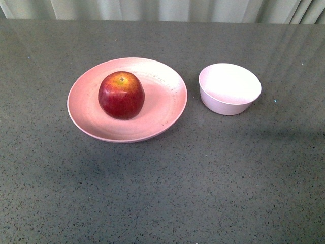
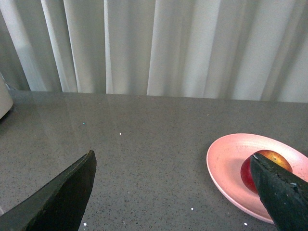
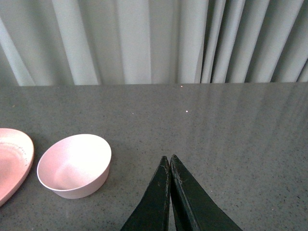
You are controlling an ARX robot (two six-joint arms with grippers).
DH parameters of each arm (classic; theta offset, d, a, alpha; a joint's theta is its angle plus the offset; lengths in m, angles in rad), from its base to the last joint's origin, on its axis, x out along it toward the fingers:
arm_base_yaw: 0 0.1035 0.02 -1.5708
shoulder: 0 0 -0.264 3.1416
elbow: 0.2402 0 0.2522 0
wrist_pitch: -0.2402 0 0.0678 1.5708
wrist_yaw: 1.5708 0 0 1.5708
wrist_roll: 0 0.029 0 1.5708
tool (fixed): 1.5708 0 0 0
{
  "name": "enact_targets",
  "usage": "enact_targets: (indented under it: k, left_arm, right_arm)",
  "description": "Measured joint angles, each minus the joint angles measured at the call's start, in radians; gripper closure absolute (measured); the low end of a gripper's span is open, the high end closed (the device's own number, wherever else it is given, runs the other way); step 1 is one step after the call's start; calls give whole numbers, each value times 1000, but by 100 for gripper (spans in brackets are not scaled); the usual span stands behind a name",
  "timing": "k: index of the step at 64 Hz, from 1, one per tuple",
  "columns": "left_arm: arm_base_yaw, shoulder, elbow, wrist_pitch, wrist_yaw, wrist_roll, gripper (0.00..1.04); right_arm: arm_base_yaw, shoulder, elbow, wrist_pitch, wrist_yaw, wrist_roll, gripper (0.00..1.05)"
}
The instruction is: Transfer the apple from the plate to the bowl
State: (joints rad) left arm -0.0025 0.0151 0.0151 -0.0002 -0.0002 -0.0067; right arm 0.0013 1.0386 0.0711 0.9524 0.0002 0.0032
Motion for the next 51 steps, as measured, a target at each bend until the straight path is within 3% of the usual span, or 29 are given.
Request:
enact_targets:
  k: [51]
  left_arm:
    - [0,0,0,0,0,0,9]
  right_arm:
    - [0,-656,-48,-571,0,0,103]
